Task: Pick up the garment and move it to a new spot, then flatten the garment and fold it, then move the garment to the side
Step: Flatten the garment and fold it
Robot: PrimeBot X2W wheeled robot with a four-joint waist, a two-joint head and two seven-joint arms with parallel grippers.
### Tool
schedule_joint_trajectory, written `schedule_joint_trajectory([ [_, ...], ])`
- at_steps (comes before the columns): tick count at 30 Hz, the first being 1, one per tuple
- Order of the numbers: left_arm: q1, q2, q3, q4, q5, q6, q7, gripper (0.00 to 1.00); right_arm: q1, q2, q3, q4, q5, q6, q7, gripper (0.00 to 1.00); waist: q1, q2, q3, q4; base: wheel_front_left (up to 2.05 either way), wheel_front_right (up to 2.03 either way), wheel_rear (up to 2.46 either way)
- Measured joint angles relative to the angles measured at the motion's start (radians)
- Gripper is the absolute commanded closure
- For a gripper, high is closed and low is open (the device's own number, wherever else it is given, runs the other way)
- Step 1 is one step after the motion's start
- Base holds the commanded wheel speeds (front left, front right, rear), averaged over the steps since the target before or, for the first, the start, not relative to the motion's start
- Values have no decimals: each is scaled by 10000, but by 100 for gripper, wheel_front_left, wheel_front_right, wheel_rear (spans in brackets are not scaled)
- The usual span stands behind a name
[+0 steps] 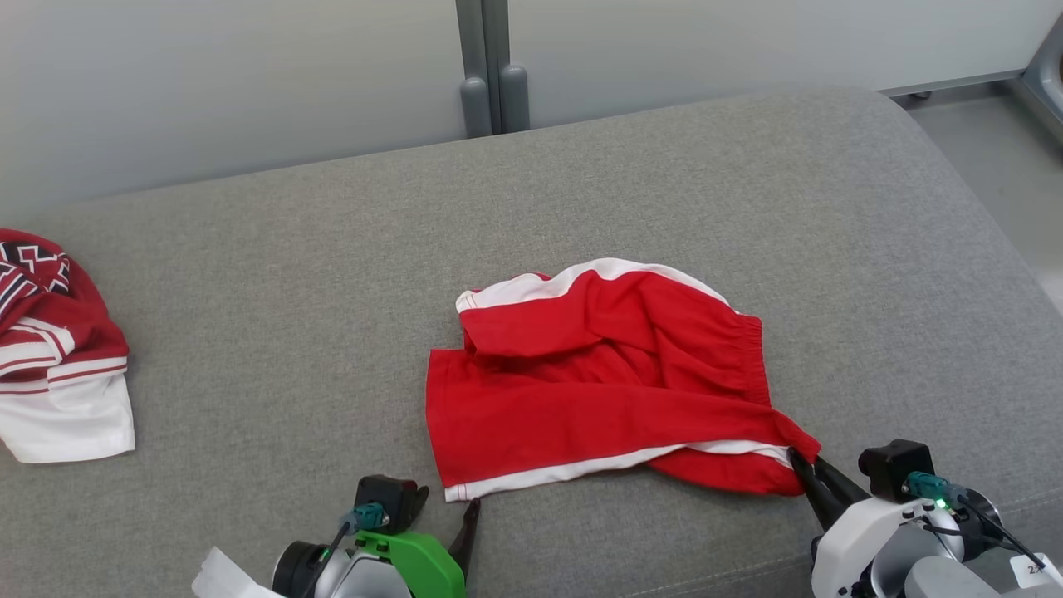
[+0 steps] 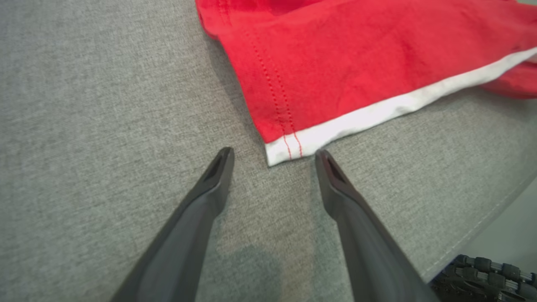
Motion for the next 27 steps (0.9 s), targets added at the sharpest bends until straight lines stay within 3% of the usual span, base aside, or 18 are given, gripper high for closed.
schedule_joint_trajectory([
  [4, -81, 0, -236, 52, 0, -130, -111, 0, -58, 23, 12, -8, 0, 0, 0, 100, 0, 0, 39, -37, 0, 0, 0],
  [7, -202, -2, -345, 48, -10, -244, -182, 22, -124, 40, 13, -8, 0, 0, 0, 100, 0, 0, 65, -67, 0, 0, 0],
  [9, -257, -2, -472, 40, -61, -257, -215, 51, -167, 40, 12, -8, 2, 0, -6, 100, 0, 0, 79, -84, 0, 0, 0],
  [11, -273, -2, -598, 65, -75, -347, -215, 69, -169, 44, 15, -8, 2, 0, -6, 100, 0, 0, 89, -100, 0, 0, 0],
  [14, -306, -2, -738, 111, -88, -353, -217, 84, -169, 69, 27, -6, 2, 0, -8, 100, 0, 0, 102, -123, 0, 0, 0],
  [16, -329, -4, -872, 192, -88, -353, -288, 100, -170, 98, 35, -6, 2, 0, -8, 100, 0, 0, 110, -136, 0, 0, 0],
  [27, -940, -6, -382, -433, -412, -353, -957, 100, -443, 322, -594, -765, 539, -75, -249, 100, 0, 0, 134, -92, 0, 0, 0],
])
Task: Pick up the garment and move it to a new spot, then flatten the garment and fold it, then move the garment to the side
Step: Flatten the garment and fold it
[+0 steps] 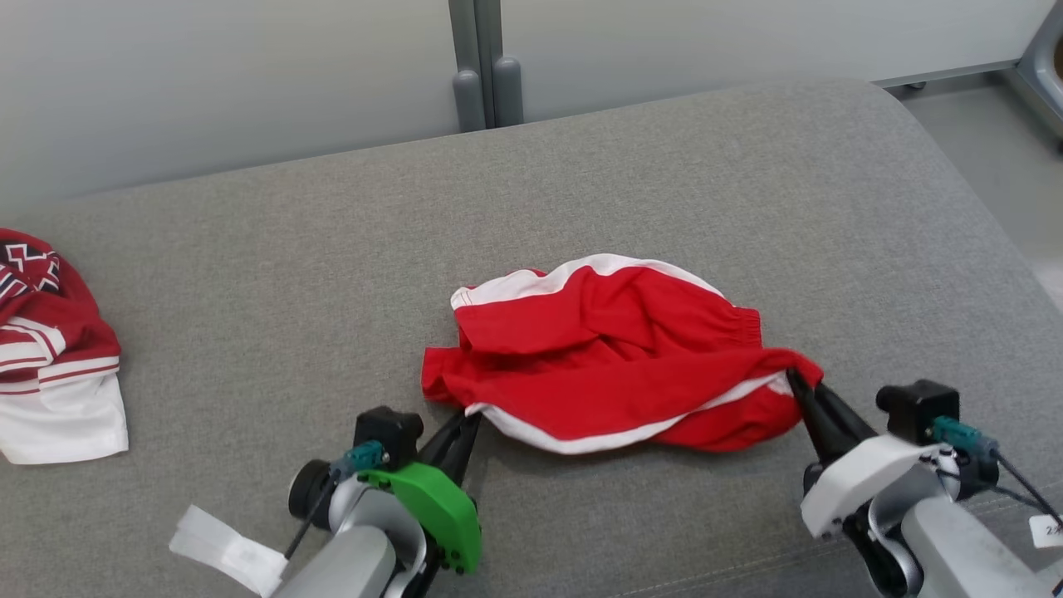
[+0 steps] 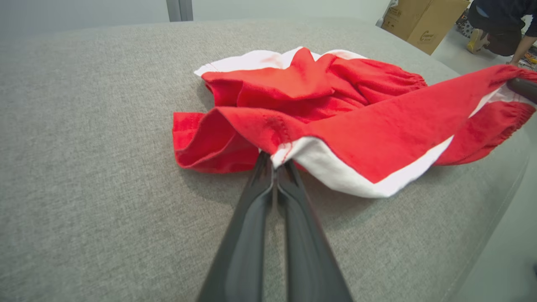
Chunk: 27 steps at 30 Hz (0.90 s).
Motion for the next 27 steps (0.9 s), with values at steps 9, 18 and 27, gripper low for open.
schedule_joint_trajectory([
  [9, -623, -19, 1340, -1860, -36, 15, -186, 100, -967, -244, -1325, -2347, 105, -173, -157, 100, 0, 0, -253, 187, 0, 0, 0],
  [18, -744, 86, 3195, -5497, 309, 163, -184, 100, -1011, -307, -1881, -4658, 968, 268, -178, 100, 0, 0, -609, 278, 0, 0, 0],
  [27, -1281, 612, 3181, -4784, -155, 102, 178, 100, -2672, -834, -506, -3695, 1145, 545, 1684, 100, 0, 0, -623, 465, 0, 0, 0],
])
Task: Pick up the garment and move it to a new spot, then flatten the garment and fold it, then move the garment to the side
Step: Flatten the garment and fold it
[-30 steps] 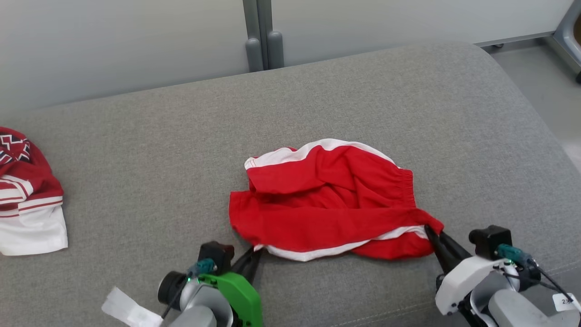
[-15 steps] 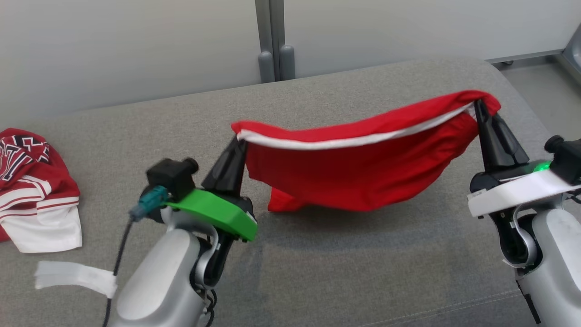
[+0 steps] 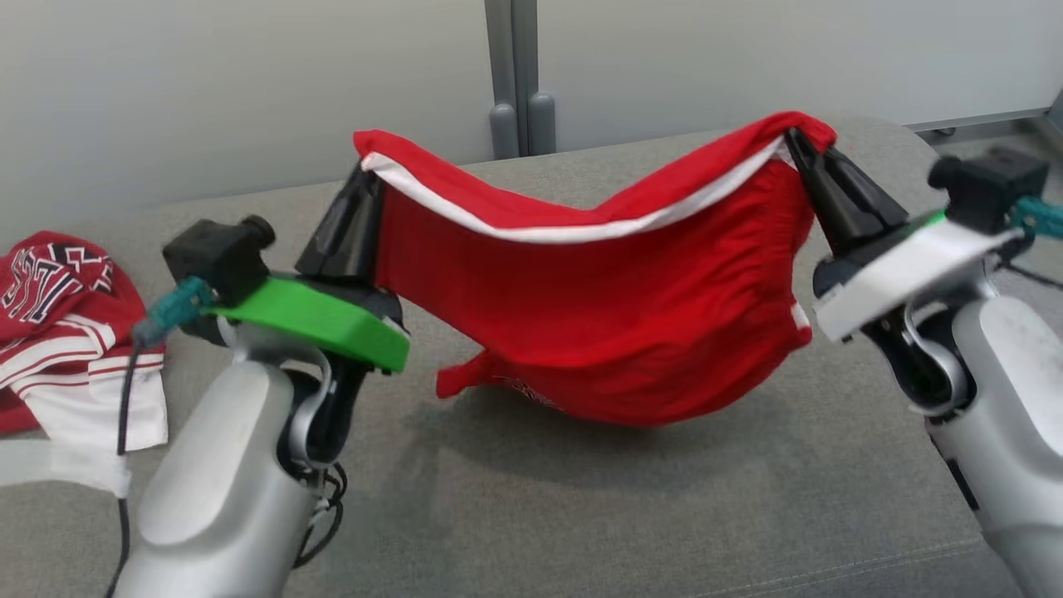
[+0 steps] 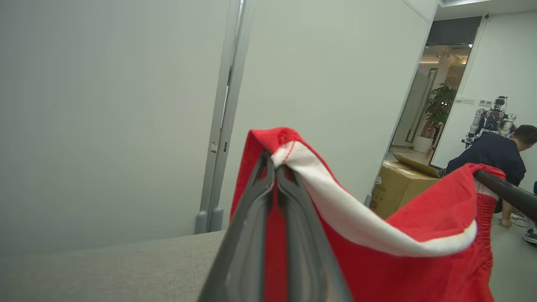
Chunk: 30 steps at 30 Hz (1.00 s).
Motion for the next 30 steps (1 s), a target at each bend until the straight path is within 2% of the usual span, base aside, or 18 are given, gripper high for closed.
schedule_joint_trajectory([
  [4, -941, 132, 754, 922, -460, 77, 487, 100, -1920, 290, 382, 945, -113, 0, 880, 100, 0, 0, 108, 234, 0, 0, 0],
  [6, -1768, 242, 1129, 1070, -451, 180, 474, 100, -3248, 405, 100, 1091, -665, -13, 777, 100, 0, 0, 171, 367, 0, 0, 0],
  [8, -2712, 265, 1269, 993, -410, 180, 353, 100, -4530, 477, -566, 1037, -736, -219, 303, 100, 0, 0, 220, 519, 0, 0, 0],
  [11, -3505, 46, 1252, 667, -303, 161, 205, 100, -5448, 148, -777, 1047, -1104, -230, -102, 100, 0, 0, 291, 763, 0, 0, 0],
  [14, -2970, 6, 1089, 656, -357, 75, 249, 100, -4741, 115, -251, 1801, -978, -104, 88, 100, 0, 0, 405, 963, 0, 0, 0],
  [19, 430, -96, 376, 1304, -959, 6, 575, 100, -1412, 560, 876, 3312, -318, 4, 535, 100, 0, 0, 733, 1035, 0, 0, 0],
  [20, 430, -96, 376, 1304, -959, 6, 575, 100, -1412, 560, 876, 3312, -318, 4, 535, 100, 0, 0, 733, 1035, 0, 0, 0],
  [24, 2717, -491, -470, 1891, -1358, -4, 746, 100, 655, 696, 1131, 4094, 88, 2, 460, 100, 0, 0, 985, 1011, 0, 0, 0],
  [27, 3406, -523, -775, 2209, -1335, -102, 604, 100, 1303, 965, 1244, 4284, 276, 4, 90, 100, 0, 0, 1104, 972, 0, 0, 0],
  [30, 3471, -270, -767, 2316, -849, -104, 219, 100, 1357, 1043, 1620, 4190, 82, 92, -474, 100, 0, 0, 1084, 887, 0, 0, 0],
])
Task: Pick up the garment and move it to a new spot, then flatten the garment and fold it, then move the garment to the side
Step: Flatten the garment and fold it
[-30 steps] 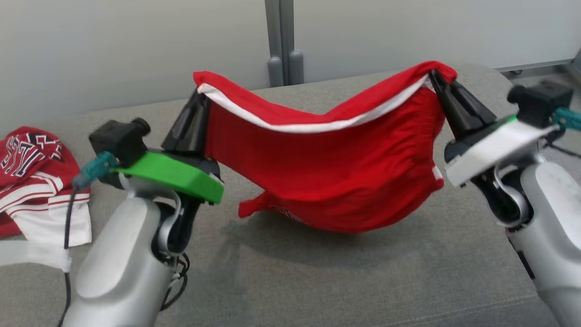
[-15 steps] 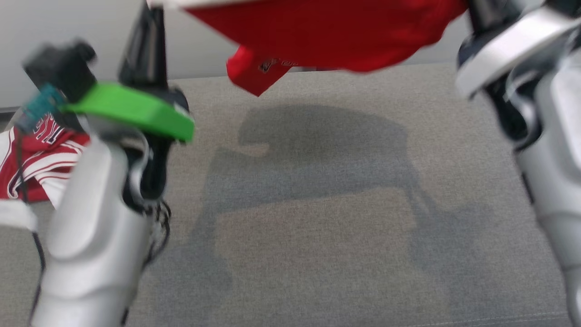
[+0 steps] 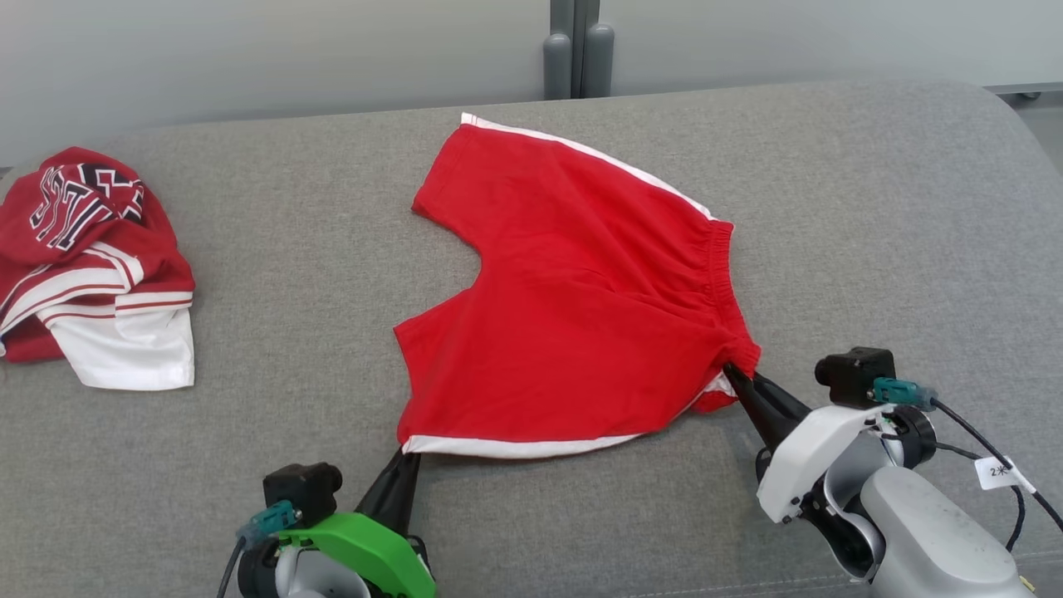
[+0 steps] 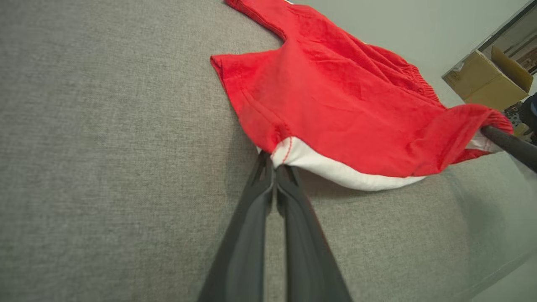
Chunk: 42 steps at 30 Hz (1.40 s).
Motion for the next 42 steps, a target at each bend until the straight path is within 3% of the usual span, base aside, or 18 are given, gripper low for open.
schedule_joint_trajectory([
  [7, -5, 736, -119, 2, 1195, 6, -316, 100, 252, -522, 184, -151, -746, 0, -1099, 100, 0, 0, -261, -102, 0, 0, 0],
  [18, 800, 579, -374, 21, 1258, 31, -435, 100, 1409, -842, 128, 15, -1085, -71, -1233, 100, 0, 0, -871, -102, 0, 0, 0],
  [33, 1095, 535, -656, 320, 1361, 31, -447, 100, 1819, -468, 245, 449, -1287, -297, -1308, 99, 0, 0, -979, -123, 0, 0, 0],
  [34, 1095, 533, -652, 341, 1365, 36, -447, 100, 1819, -447, 247, 470, -1315, -299, -1308, 92, 0, 0, -980, -129, 0, 0, 0],
  [35, 1094, 531, -648, 362, 1379, 84, -447, 100, 1819, -422, 247, 485, -1350, -337, -1310, 65, 0, 0, -983, -135, 0, 0, 0],
  [36, 1094, 523, -648, 384, 1392, 128, -447, 72, 1819, -395, 247, 510, -1361, -366, -1310, 5, 0, 0, -985, -141, 0, 0, 0],
  [37, 1094, 514, -648, 395, 1392, 153, -447, 72, 1819, -366, 245, 535, -1363, -366, -1310, 5, 0, 0, -987, -146, 0, 0, 0],
  [38, 1094, 508, -646, 397, 1392, 159, -447, 47, 1819, -341, 245, 552, -1363, -366, -1310, 0, 0, 0, -990, -153, 0, 0, 0],
  [39, 1094, 508, -642, 397, 1392, 165, -447, 0, 1820, -326, 240, 560, -1365, -368, -1310, 0, 0, 0, -995, -159, 0, 0, 0],
  [42, 1095, 539, -604, 403, 1392, 240, -447, 0, 1825, -337, 86, 497, -1371, -453, -1310, 0, 0, 0, -1006, -177, 0, 0, 0],
])
